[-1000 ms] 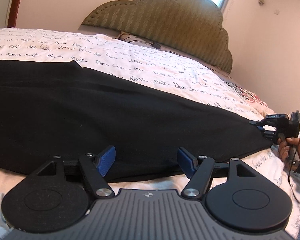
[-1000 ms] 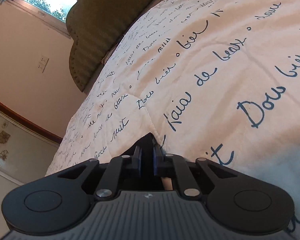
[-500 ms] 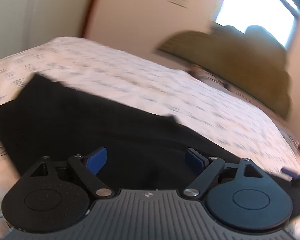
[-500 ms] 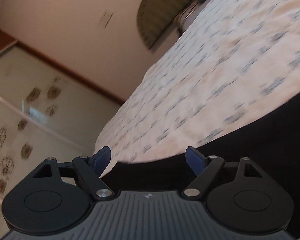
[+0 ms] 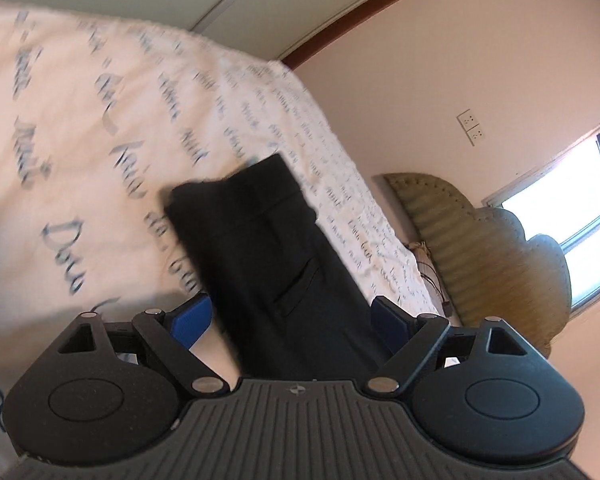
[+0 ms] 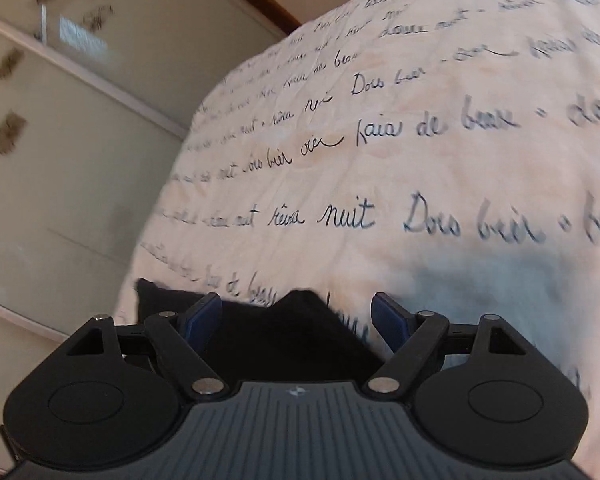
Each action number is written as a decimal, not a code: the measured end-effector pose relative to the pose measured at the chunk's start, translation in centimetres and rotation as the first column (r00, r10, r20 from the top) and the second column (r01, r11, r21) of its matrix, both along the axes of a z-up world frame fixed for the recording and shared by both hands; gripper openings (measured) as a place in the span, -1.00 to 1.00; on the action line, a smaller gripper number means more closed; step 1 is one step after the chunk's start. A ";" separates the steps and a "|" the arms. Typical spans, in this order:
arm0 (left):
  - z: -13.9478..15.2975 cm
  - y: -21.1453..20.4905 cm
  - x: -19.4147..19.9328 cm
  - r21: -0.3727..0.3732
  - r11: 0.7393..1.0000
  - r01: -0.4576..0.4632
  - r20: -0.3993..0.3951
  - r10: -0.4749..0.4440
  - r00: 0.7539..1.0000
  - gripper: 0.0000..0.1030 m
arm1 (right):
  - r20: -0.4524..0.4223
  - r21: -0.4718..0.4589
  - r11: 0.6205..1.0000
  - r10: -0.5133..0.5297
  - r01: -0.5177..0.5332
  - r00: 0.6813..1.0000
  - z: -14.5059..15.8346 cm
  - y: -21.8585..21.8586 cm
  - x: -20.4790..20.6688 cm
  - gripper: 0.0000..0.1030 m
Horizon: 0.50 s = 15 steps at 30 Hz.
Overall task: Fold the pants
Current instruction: 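Grasp the folded pants edge with the left and right grippers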
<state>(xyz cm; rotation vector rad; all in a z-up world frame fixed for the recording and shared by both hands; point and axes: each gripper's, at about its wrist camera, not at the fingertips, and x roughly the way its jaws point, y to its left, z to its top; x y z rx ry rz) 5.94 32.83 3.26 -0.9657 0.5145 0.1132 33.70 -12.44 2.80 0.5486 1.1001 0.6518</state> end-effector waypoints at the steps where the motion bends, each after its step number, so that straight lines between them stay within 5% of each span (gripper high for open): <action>1: -0.5 0.1 0.1 -0.004 1.000 0.009 -0.011 -0.009 1.000 0.70 | 0.010 0.000 1.000 0.023 -0.023 1.000 -0.2 0.6 0.1 0.57; 4: -1.7 0.4 0.5 0.014 0.999 0.045 -0.001 -0.045 0.999 0.70 | 0.066 -0.043 0.993 0.110 -0.108 0.992 -0.4 2.1 -0.5 -0.34; 7: -1.8 0.3 1.3 0.058 0.995 0.083 0.020 -0.084 0.996 0.83 | 0.079 -0.128 0.981 0.157 -0.146 0.984 -0.6 3.6 -0.5 -0.46; 10: -1.9 -0.2 1.6 0.085 0.992 0.098 0.026 -0.100 0.995 0.90 | 0.082 -0.118 0.985 0.139 -0.128 0.987 0.1 3.1 0.0 -0.78; 15: -2.4 -1.0 1.6 0.147 0.982 0.120 0.043 -0.128 0.991 0.92 | 0.108 -0.069 0.996 0.068 -0.061 0.992 1.7 1.7 0.5 -0.88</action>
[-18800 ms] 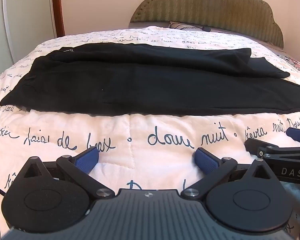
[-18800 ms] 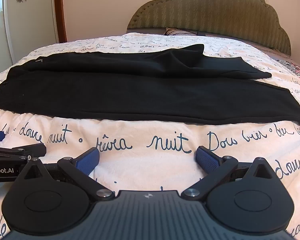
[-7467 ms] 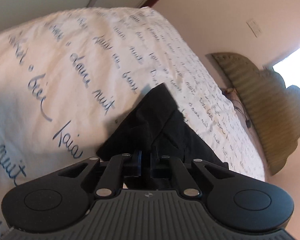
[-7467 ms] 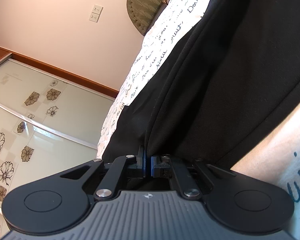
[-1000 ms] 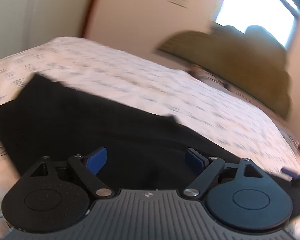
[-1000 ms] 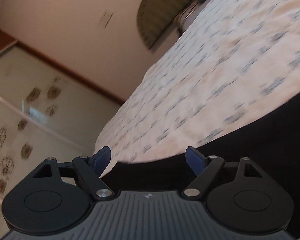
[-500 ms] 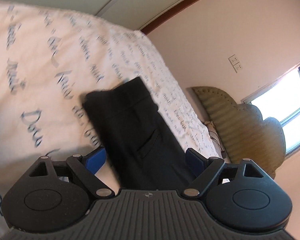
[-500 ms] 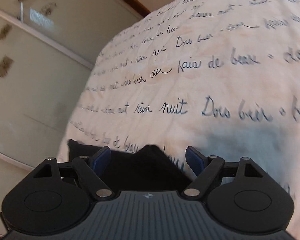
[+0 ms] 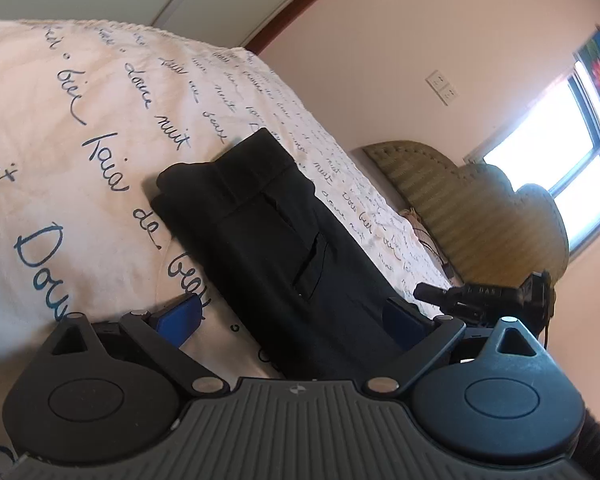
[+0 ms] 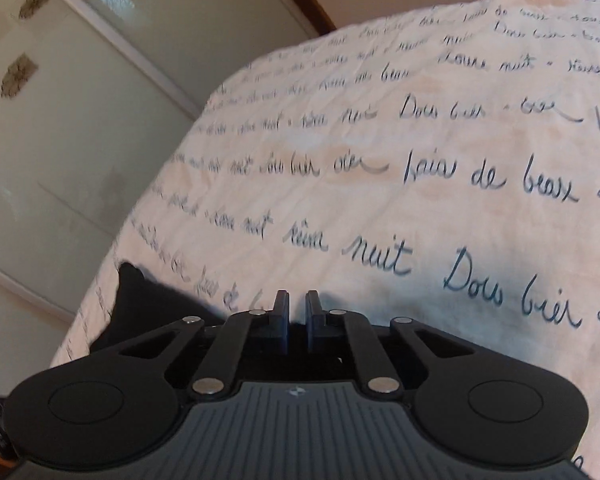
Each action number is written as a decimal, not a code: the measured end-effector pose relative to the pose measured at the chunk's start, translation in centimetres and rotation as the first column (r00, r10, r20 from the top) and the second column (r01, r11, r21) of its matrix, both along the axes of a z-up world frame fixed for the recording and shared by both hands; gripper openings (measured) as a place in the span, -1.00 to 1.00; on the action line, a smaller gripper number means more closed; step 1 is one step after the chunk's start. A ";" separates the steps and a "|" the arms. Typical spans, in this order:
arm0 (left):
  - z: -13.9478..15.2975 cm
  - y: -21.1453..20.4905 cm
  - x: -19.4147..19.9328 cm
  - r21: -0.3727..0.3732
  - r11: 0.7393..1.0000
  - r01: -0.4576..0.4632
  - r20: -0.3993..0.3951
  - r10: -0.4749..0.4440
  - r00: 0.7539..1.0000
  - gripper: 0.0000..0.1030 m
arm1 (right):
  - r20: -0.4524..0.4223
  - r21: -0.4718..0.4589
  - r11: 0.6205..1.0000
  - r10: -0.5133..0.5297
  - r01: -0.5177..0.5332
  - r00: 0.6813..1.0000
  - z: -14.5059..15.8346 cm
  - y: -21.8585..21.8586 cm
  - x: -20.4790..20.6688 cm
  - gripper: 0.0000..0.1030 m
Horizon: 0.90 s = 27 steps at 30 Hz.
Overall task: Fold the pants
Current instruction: 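Grasp the folded pants edge with the left and right grippers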
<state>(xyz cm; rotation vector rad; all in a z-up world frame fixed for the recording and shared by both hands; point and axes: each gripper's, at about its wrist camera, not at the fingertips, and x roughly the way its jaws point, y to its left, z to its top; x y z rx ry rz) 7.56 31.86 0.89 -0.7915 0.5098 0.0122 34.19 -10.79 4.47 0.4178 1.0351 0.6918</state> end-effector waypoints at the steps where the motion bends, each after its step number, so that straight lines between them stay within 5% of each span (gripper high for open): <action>1: 0.0 0.0 -0.1 0.001 1.000 0.003 0.003 -0.003 1.000 0.92 | -0.016 -0.007 1.000 0.004 -0.004 1.000 -0.1 -0.1 0.1 -0.86; 10: 0.0 0.6 -0.5 -0.051 0.999 0.013 0.005 -0.012 1.000 0.92 | -0.060 -0.020 0.998 0.060 -0.061 0.996 -0.8 -0.4 -0.5 -0.73; 12: -0.1 1.3 -0.7 -0.116 0.993 -0.001 0.010 0.002 1.000 0.92 | -0.066 -0.015 0.998 0.063 -0.065 0.996 -0.9 -0.8 -0.6 -0.47; 14: -0.3 2.3 -0.8 -0.203 0.979 -0.022 0.016 0.026 1.000 0.91 | -0.088 0.051 0.997 0.064 -0.059 0.994 -1.3 -1.2 -0.5 0.12; 15: -0.4 2.8 -0.9 -0.243 0.969 -0.033 0.018 0.039 0.999 0.91 | -0.105 0.101 0.993 0.063 -0.052 0.992 -1.4 -1.5 -0.5 0.15; 17: -0.6 3.6 -0.9 -0.313 0.948 -0.059 0.013 0.067 0.998 0.88 | -0.116 0.166 0.984 0.088 -0.068 0.989 -1.7 -1.5 -0.4 0.14; 19: -0.6 4.3 -0.8 -0.369 0.926 -0.079 0.005 0.088 0.996 0.87 | -0.111 0.116 0.990 0.095 -0.082 0.989 -1.9 -0.9 -0.3 0.11; 21: -0.5 4.9 -0.6 -0.417 0.904 -0.094 0.001 0.105 0.995 0.87 | -0.106 0.095 0.989 0.122 -0.112 0.987 -2.1 -0.2 -0.3 -0.26; 22: -0.5 5.1 -0.5 -0.433 0.896 -0.100 0.000 0.111 0.994 0.87 | -0.093 0.070 0.989 0.138 -0.132 0.986 -2.0 0.2 -0.4 -0.69; 27: -0.4 5.3 -0.2 -0.426 0.897 -0.116 -0.011 0.123 0.992 0.88 | -0.063 0.069 0.990 0.131 -0.126 0.989 -2.0 0.0 -0.5 -0.83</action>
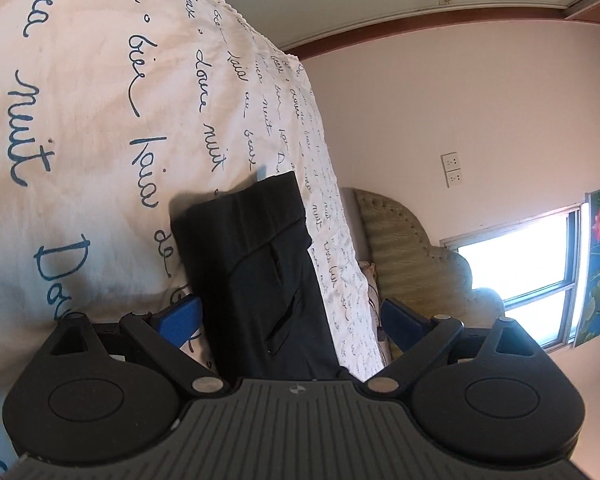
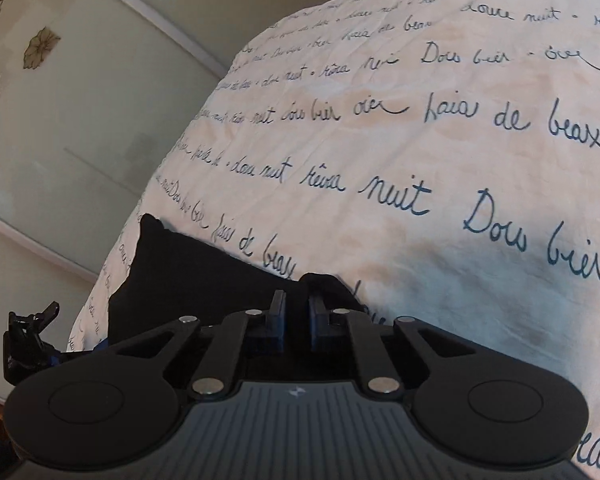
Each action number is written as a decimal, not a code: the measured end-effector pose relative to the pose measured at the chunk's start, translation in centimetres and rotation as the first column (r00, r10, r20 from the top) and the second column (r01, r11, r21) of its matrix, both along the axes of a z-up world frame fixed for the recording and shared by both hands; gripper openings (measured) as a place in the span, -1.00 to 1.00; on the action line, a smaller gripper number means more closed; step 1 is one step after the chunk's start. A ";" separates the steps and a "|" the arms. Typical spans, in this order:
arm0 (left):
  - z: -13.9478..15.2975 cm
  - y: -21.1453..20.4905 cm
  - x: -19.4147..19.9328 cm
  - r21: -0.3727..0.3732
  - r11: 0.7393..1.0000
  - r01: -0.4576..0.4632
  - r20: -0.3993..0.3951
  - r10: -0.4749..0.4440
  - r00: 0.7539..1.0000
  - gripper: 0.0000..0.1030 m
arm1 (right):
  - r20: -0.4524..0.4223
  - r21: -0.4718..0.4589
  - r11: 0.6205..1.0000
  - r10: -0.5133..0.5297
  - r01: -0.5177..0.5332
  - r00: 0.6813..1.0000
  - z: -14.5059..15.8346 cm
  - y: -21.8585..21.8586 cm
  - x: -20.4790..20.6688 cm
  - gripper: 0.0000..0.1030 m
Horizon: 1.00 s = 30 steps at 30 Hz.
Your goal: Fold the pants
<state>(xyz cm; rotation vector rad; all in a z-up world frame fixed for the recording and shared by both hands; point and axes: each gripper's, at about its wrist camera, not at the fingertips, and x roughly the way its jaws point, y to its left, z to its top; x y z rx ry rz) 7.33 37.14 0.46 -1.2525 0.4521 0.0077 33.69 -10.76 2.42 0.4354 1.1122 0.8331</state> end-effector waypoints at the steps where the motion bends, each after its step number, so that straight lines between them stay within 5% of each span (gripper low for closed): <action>1: 0.0 -0.1 0.0 0.007 1.000 0.000 -0.001 0.000 1.000 0.88 | -0.002 0.032 0.999 -0.018 0.018 1.000 0.1 -0.4 0.1 -0.86; 3: 0.1 -0.2 -0.1 0.019 1.000 -0.001 -0.003 0.001 1.000 0.88 | -0.012 0.092 0.994 -0.053 0.054 0.999 0.2 -1.1 0.4 -0.87; 8: 0.4 0.3 -0.4 0.003 1.000 -0.018 0.002 0.018 1.000 0.88 | -0.037 0.008 0.992 -0.123 0.124 0.992 -1.8 -2.1 1.1 -0.90; 15: -0.2 1.4 0.1 -0.064 0.997 -0.034 -0.012 0.034 0.999 0.88 | -0.142 0.170 0.939 -0.278 0.300 0.950 -3.5 -4.5 0.1 -0.80; 18: -0.6 1.5 0.8 -0.082 0.995 -0.050 -0.025 0.048 0.999 0.88 | -0.099 0.254 0.892 -0.361 0.374 0.927 -1.9 -5.3 -2.5 -0.31; 20: -0.6 1.5 1.2 -0.079 0.995 -0.060 -0.037 0.057 0.998 0.88 | -0.073 0.319 0.882 -0.342 0.347 0.937 -1.2 -4.6 -5.0 0.61; 21: -0.5 1.4 1.3 -0.067 0.996 -0.058 -0.044 0.055 0.998 0.88 | -0.048 0.340 0.887 -0.316 0.313 0.947 -0.8 -4.0 -6.5 0.65; 24: 0.2 0.7 2.0 0.016 0.999 -0.033 -0.087 0.034 0.996 0.87 | 0.002 0.314 0.915 -0.268 0.254 0.963 -0.5 -2.7 -10.3 0.65; 26: 0.8 -0.2 2.7 0.141 0.990 -0.015 -0.142 0.035 0.989 0.58 | 0.021 0.252 0.940 -0.245 0.232 0.969 -1.0 -2.1 -11.9 0.64; 27: 1.2 -0.7 3.1 0.239 0.971 -0.013 -0.183 0.059 0.981 0.31 | 0.033 0.219 0.950 -0.235 0.222 0.972 -1.6 -1.8 -12.5 0.63; 28: 1.6 -1.5 3.5 0.355 0.935 -0.002 -0.238 0.092 0.967 -0.42 | 0.054 0.219 0.951 -0.235 0.218 0.970 -2.0 -1.7 -12.9 0.63; 30: 2.2 -2.5 4.0 0.487 0.873 0.039 -0.253 0.098 0.963 -0.37 | 0.086 0.255 0.940 -0.256 0.227 0.963 -2.5 -2.2 -13.5 0.62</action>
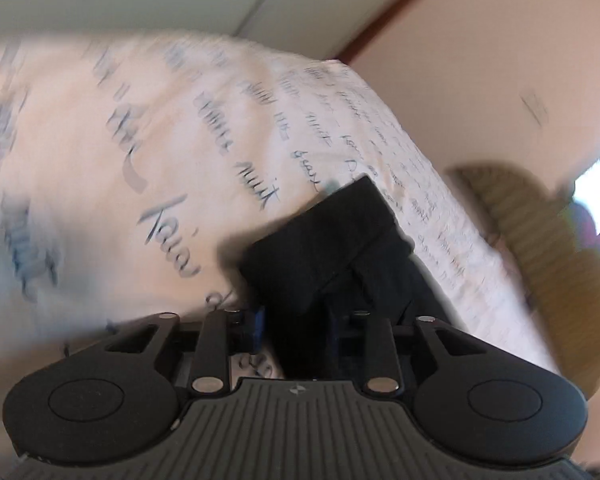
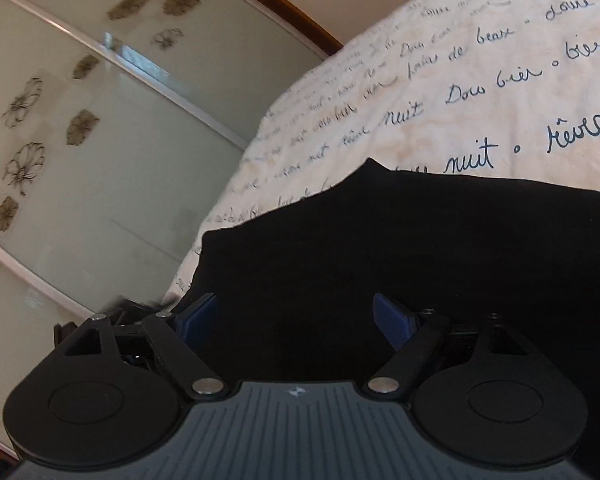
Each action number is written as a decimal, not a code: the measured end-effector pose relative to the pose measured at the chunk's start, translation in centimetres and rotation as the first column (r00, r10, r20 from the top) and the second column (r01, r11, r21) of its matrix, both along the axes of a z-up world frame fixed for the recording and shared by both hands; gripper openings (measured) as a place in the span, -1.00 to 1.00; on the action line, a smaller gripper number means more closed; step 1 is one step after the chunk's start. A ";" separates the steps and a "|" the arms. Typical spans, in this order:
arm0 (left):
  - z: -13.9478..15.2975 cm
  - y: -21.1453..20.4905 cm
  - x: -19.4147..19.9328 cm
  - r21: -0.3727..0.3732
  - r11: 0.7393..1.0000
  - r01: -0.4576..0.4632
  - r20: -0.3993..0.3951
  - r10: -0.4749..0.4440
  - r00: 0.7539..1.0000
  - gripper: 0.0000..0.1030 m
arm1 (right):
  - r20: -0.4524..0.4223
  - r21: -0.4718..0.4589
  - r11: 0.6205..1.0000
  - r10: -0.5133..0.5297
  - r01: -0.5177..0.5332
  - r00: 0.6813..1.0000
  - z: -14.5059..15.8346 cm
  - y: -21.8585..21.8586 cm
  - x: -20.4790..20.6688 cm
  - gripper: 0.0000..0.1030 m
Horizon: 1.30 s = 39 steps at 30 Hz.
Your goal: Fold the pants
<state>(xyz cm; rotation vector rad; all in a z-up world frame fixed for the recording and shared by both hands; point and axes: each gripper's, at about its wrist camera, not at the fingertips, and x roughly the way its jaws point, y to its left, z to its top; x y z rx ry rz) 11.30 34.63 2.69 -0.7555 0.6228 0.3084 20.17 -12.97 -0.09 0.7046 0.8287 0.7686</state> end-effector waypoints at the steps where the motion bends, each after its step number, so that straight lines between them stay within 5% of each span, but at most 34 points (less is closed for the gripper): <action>1: 0.3 -0.4 0.0 0.038 0.999 0.010 -0.007 -0.009 1.000 -0.41 | 0.026 -0.001 1.000 0.000 0.000 1.000 -0.2 -0.1 -0.3 0.62; 6: 2.4 -1.2 -1.4 0.123 0.992 0.014 0.022 -0.017 1.000 -0.53 | 0.137 -0.089 0.996 0.019 -0.007 0.990 0.1 0.9 -2.4 0.62; 9: 0.1 -0.7 -0.6 0.110 0.994 0.028 -0.041 -0.024 0.999 -0.49 | 0.122 -0.047 0.999 0.012 -0.006 0.992 -0.2 0.4 -2.3 0.63; 11: 0.2 -1.4 -0.9 0.180 0.983 0.045 -0.022 -0.042 0.999 -0.43 | 0.113 -0.011 1.000 0.005 -0.004 0.994 -0.4 0.0 -2.1 0.63; 16: 0.8 -1.1 -1.8 0.134 0.989 0.055 0.015 -0.058 0.998 -0.10 | 0.092 -0.054 0.997 -0.053 0.058 0.994 0.6 0.2 -3.0 0.62; 20: 3.9 -2.5 -5.2 0.266 0.964 0.001 0.113 -0.032 0.993 0.53 | 0.004 0.013 0.950 -0.312 0.312 0.950 2.8 -3.7 -8.6 0.65; 24: 6.4 -5.0 -7.5 0.373 0.928 -0.004 0.206 -0.078 0.975 0.66 | -0.021 0.113 0.814 -0.571 0.570 0.820 3.6 -12.0 -17.5 0.89; 26: 7.2 -6.9 -7.3 0.387 0.921 0.035 0.215 -0.127 0.968 0.66 | -0.044 0.086 0.699 -0.710 0.710 0.703 3.6 -17.0 -21.5 0.92; 28: 7.6 -9.1 -6.7 0.370 0.925 0.092 0.214 -0.181 0.960 0.67 | -0.103 0.033 0.541 -0.834 0.840 0.542 3.2 -22.1 -25.1 0.92; 30: 7.9 -11.6 -5.8 0.343 0.926 0.158 0.204 -0.238 0.950 0.67 | -0.174 0.073 0.405 -0.895 0.912 0.411 2.3 -26.4 -28.4 0.91; 33: 8.3 -15.8 -4.9 0.329 0.910 0.252 0.204 -0.329 0.922 0.67 | -0.278 0.146 0.304 -0.901 0.941 0.334 1.0 -30.4 -31.0 0.91; 36: 9.0 -19.9 -4.5 0.345 0.877 0.335 0.201 -0.417 0.886 0.67 | -0.250 0.010 0.229 -0.942 0.973 0.224 1.8 -31.8 -31.9 0.91; 39: 9.3 -23.2 -4.9 0.375 0.835 0.403 0.206 -0.499 0.842 0.75 | -0.260 0.022 0.270 -0.928 0.963 0.266 1.2 -32.5 -31.6 0.92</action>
